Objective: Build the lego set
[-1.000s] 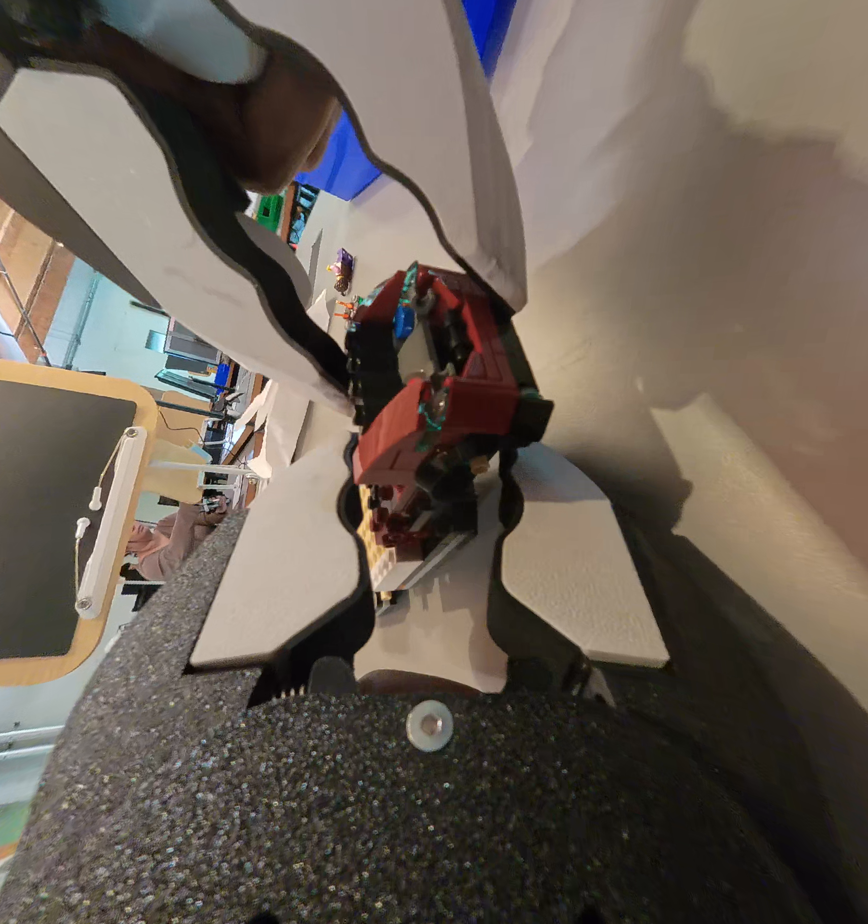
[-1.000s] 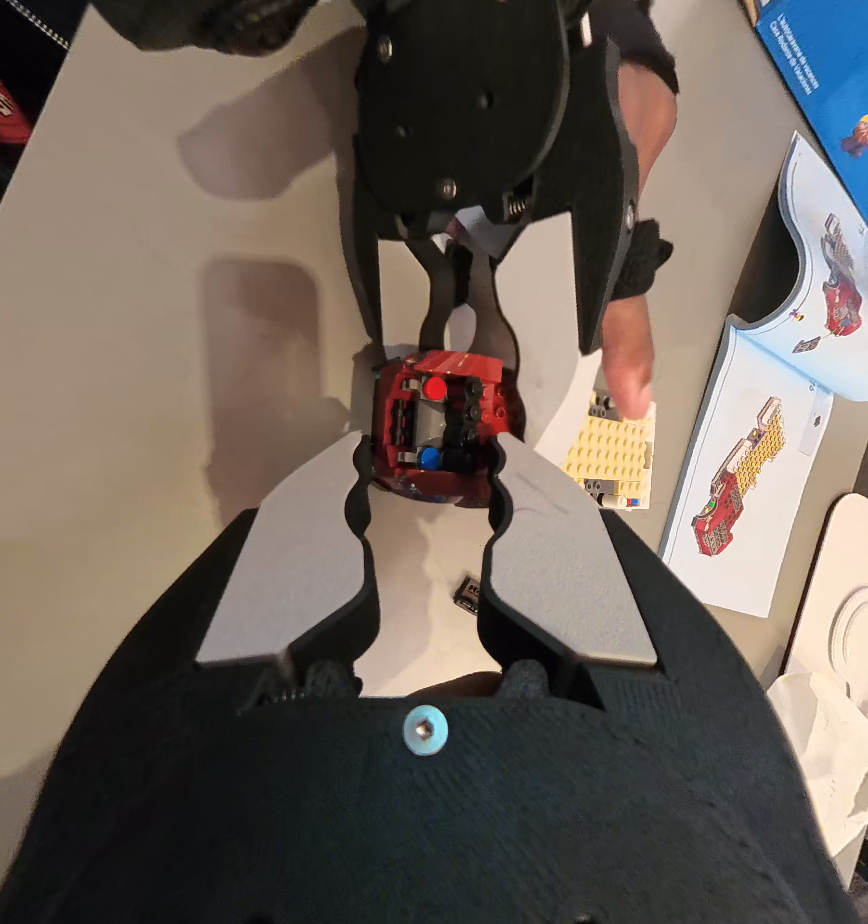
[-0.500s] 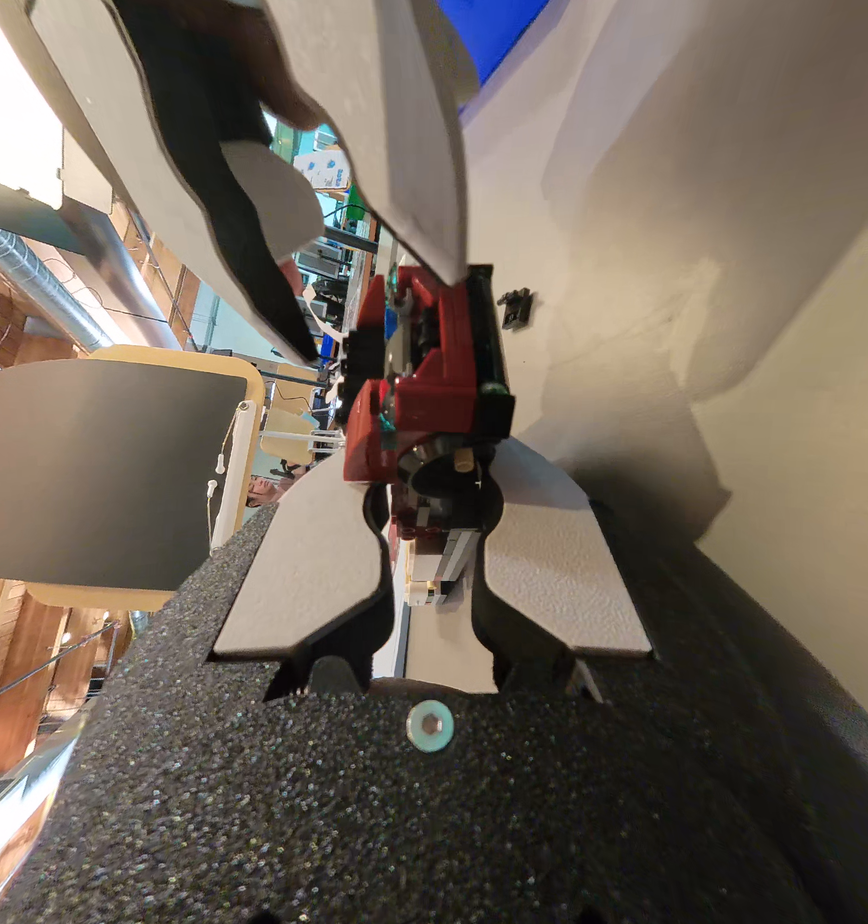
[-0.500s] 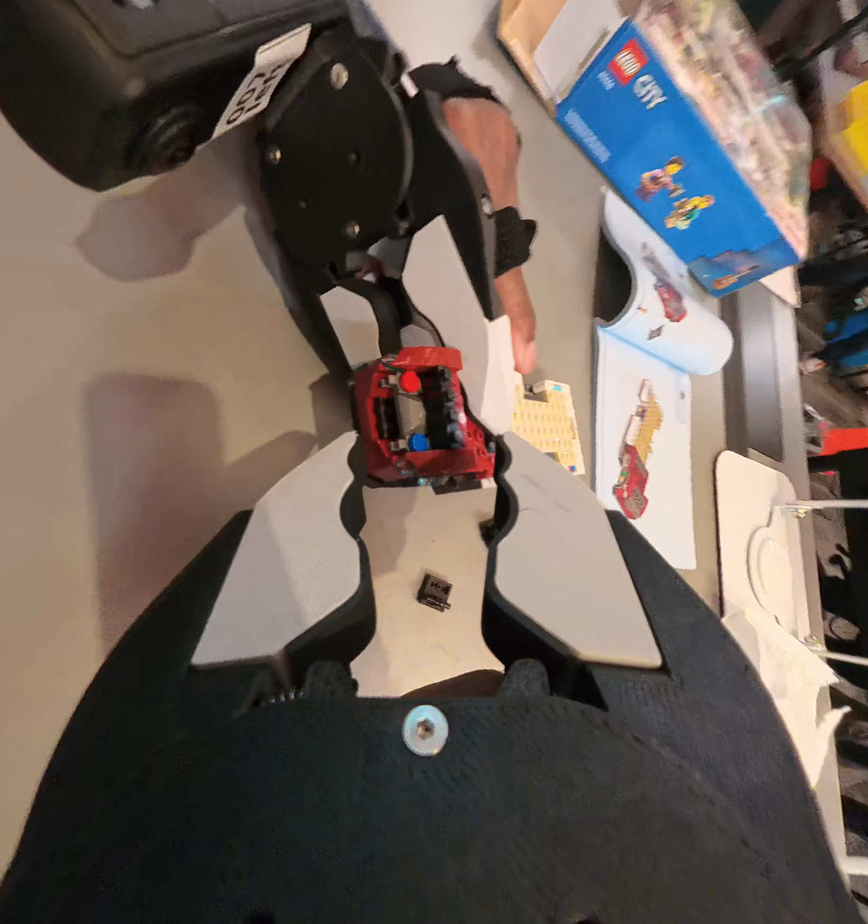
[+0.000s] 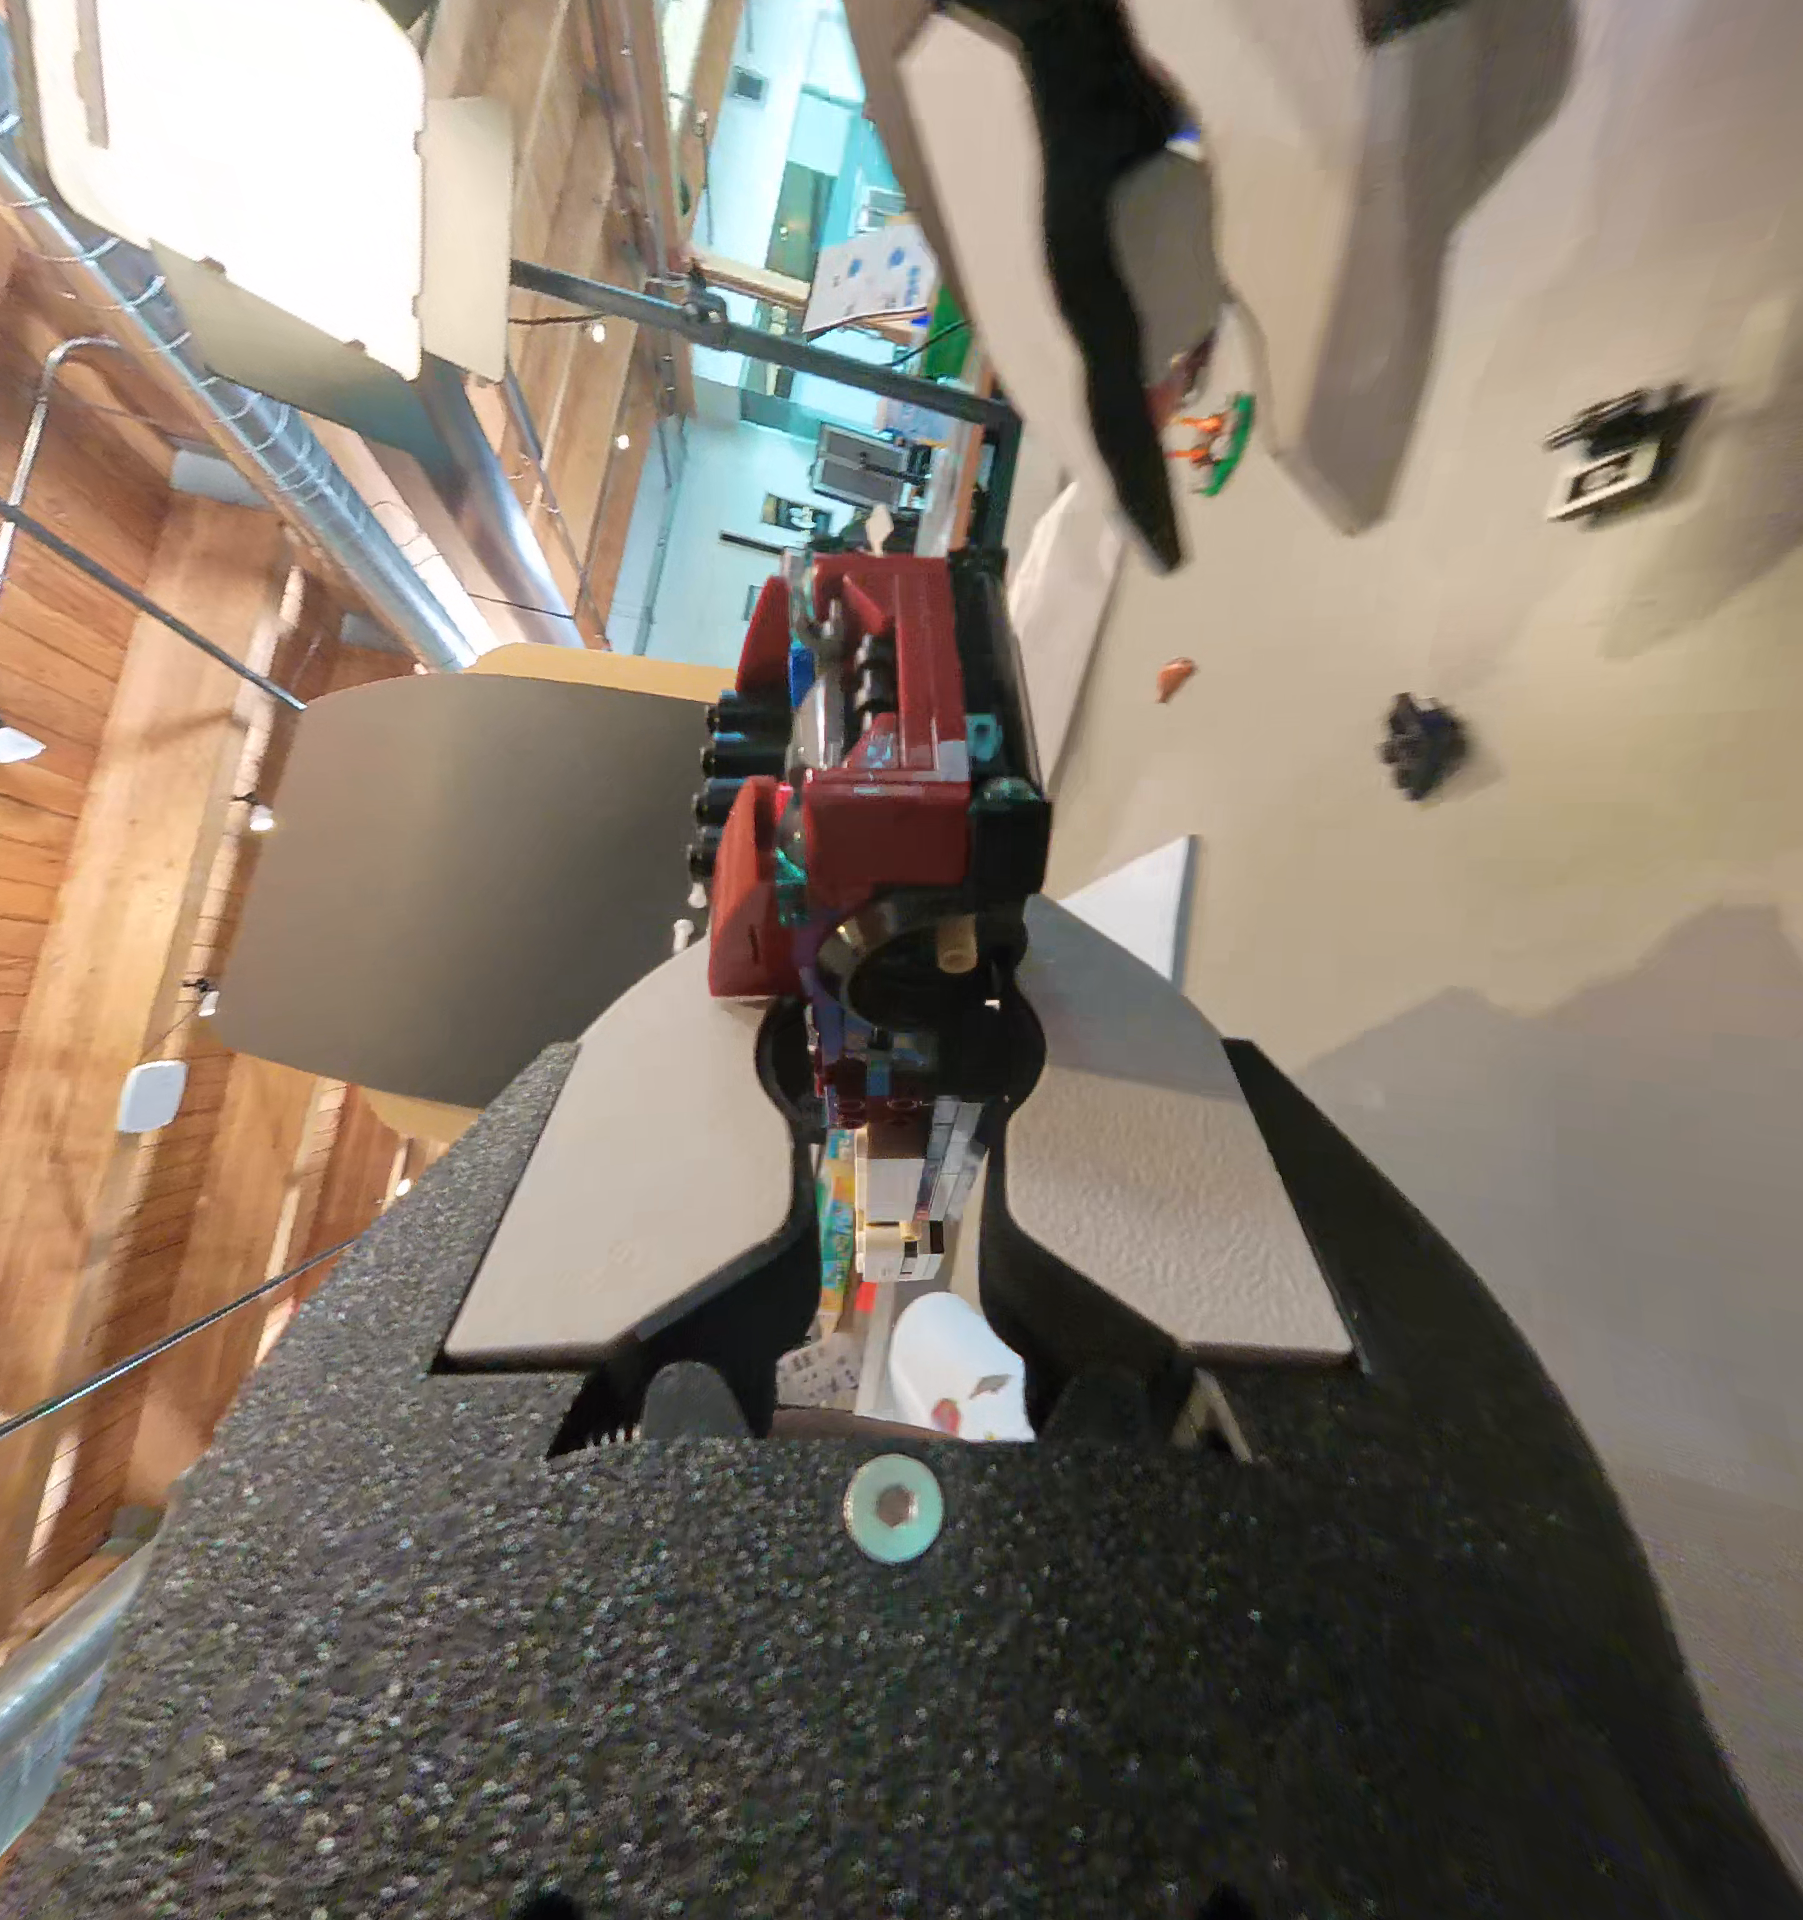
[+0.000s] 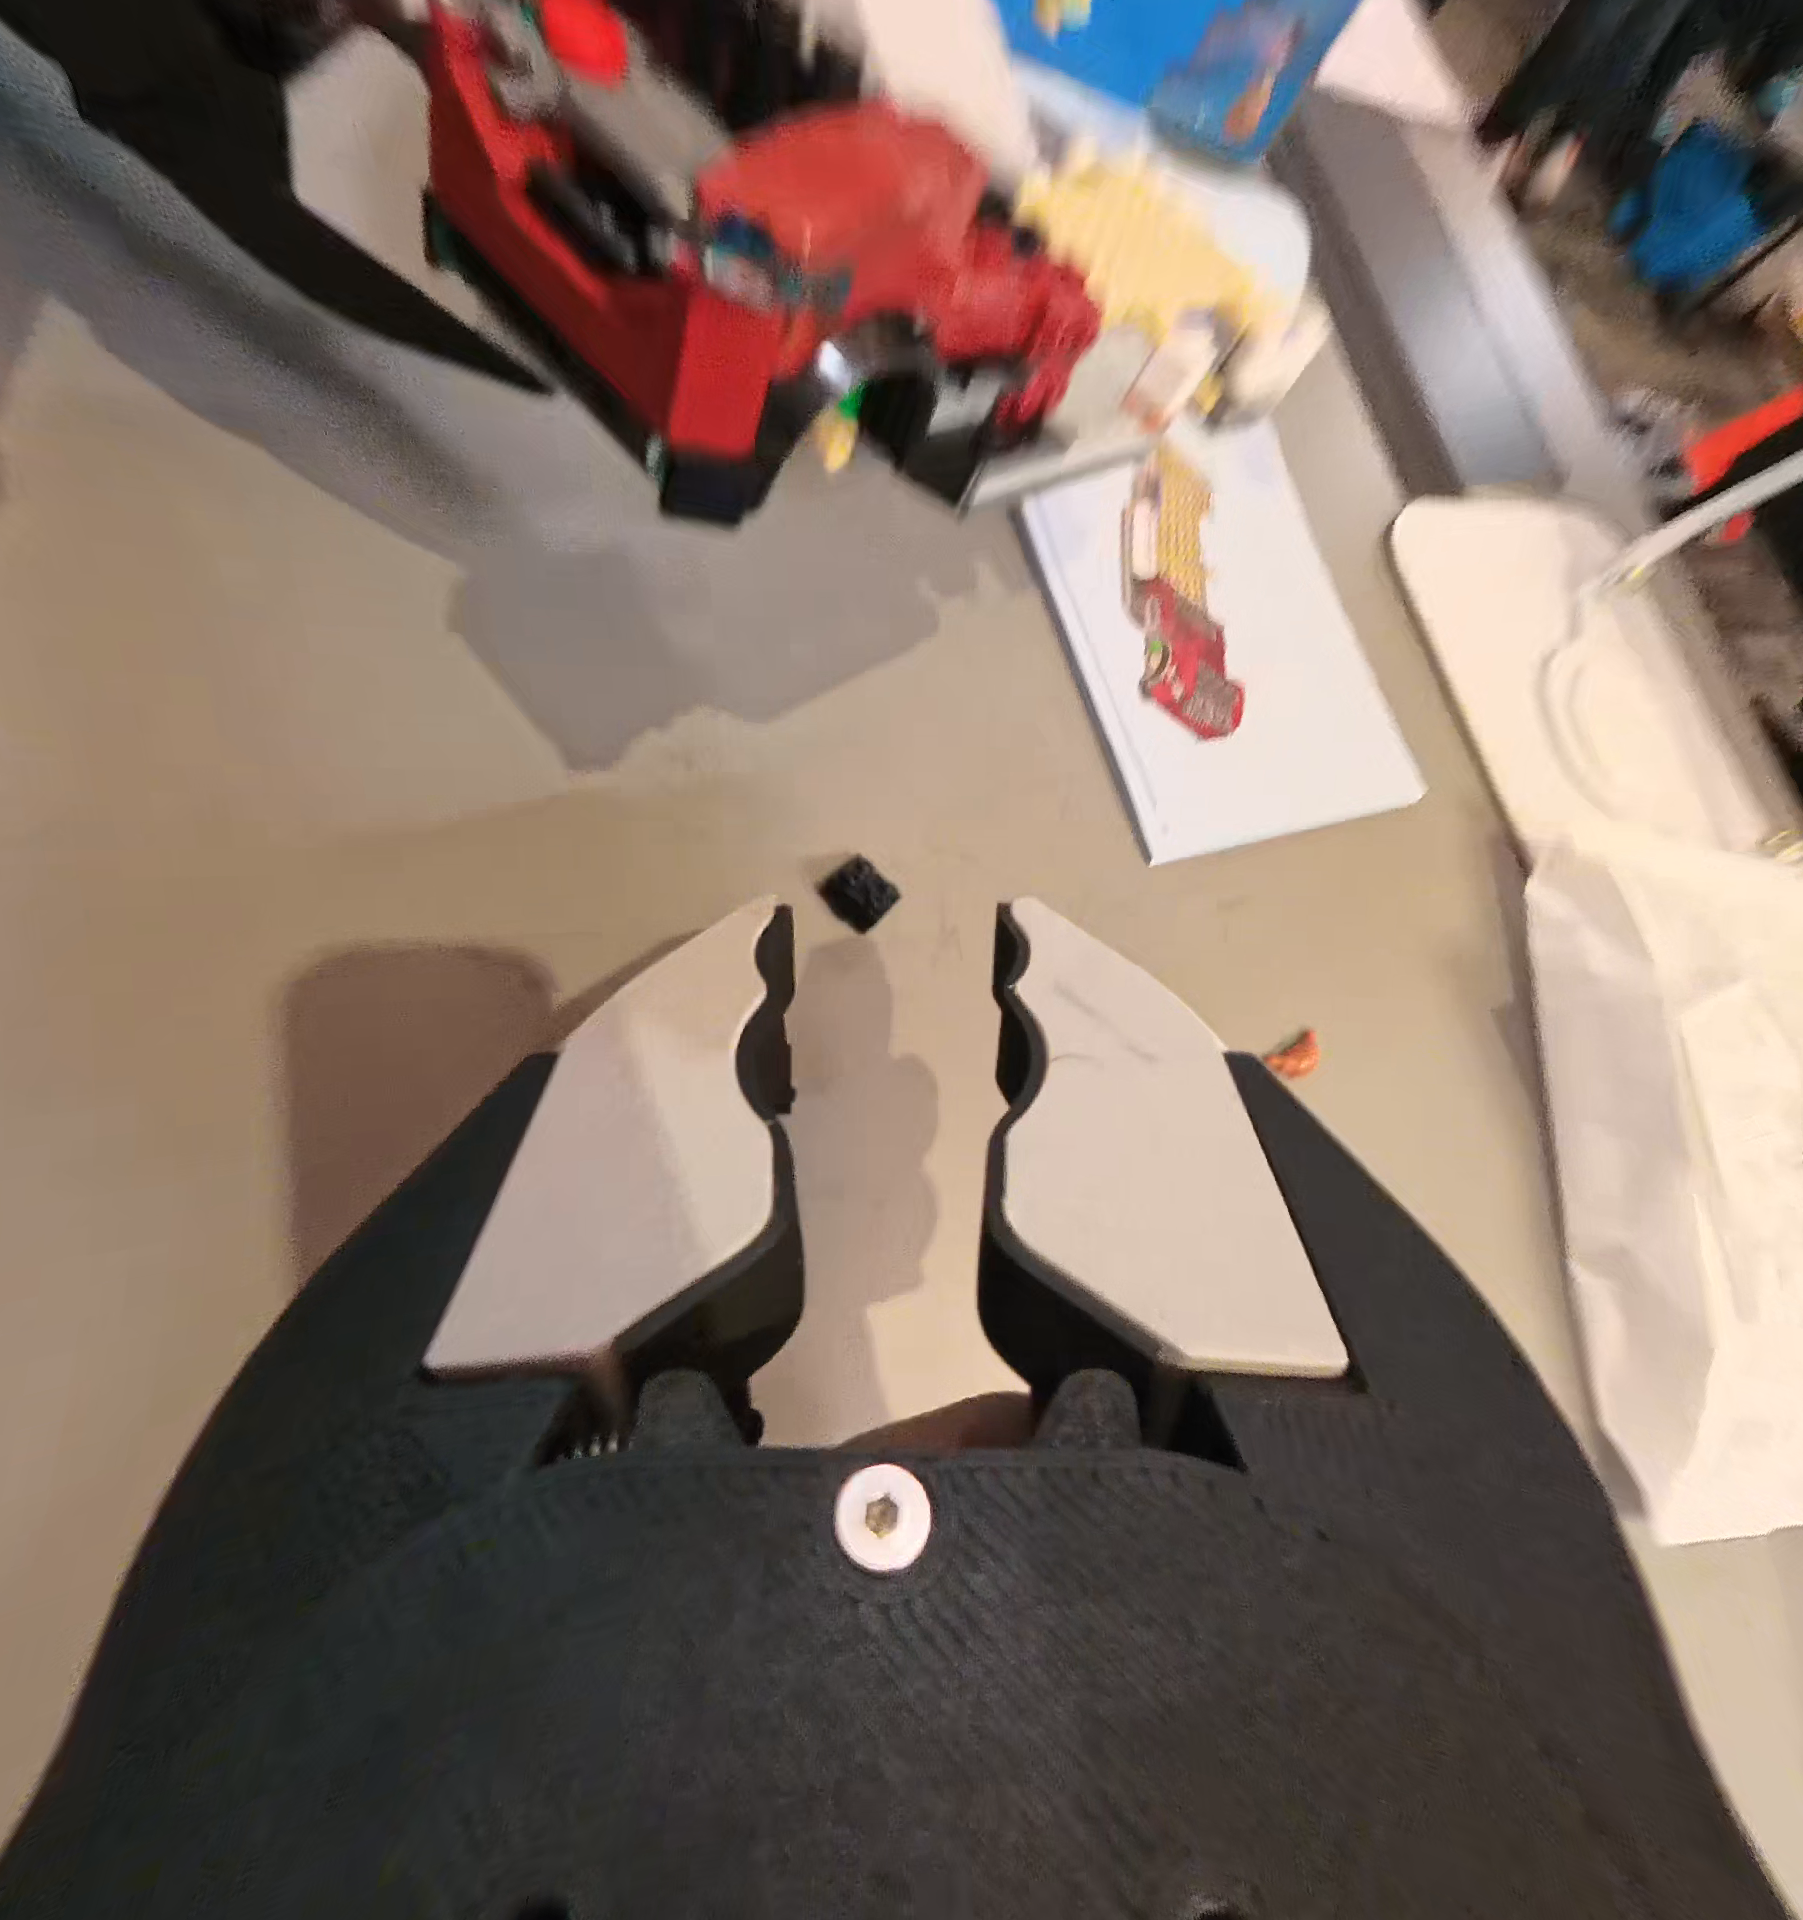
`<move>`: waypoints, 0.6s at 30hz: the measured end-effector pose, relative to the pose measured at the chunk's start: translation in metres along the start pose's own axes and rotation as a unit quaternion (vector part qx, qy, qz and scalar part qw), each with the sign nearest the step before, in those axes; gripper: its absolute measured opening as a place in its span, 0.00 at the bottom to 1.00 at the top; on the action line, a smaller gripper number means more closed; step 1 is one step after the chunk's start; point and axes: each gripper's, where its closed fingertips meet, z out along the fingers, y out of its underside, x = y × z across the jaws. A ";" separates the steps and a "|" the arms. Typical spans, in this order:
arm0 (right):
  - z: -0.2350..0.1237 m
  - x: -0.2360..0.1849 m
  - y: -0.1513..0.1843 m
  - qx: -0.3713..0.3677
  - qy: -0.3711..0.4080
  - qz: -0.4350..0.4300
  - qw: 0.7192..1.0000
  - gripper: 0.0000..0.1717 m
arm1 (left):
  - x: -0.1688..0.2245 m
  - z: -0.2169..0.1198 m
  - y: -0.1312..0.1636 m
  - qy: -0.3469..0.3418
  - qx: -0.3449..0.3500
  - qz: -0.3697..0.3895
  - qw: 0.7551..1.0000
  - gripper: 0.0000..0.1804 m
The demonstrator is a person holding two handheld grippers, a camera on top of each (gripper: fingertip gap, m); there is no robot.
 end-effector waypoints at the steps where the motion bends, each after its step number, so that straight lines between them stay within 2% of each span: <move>1: 0.006 0.001 0.008 -0.024 -0.006 0.014 1.000 0.22 | -0.003 0.004 0.003 -0.010 -0.002 0.005 1.000 0.18; 4: 0.019 0.001 0.021 -0.059 -0.023 0.049 0.997 0.22 | -0.006 0.008 0.014 -0.034 -0.013 0.010 0.999 0.18; 11: 0.037 -0.014 0.023 -0.093 -0.105 0.123 0.982 0.21 | 0.006 -0.005 0.019 -0.013 -0.010 -0.006 1.000 0.18; 18: 0.035 -0.040 0.010 -0.081 -0.143 0.118 0.979 0.22 | 0.007 -0.008 0.024 -0.004 -0.014 -0.020 1.000 0.18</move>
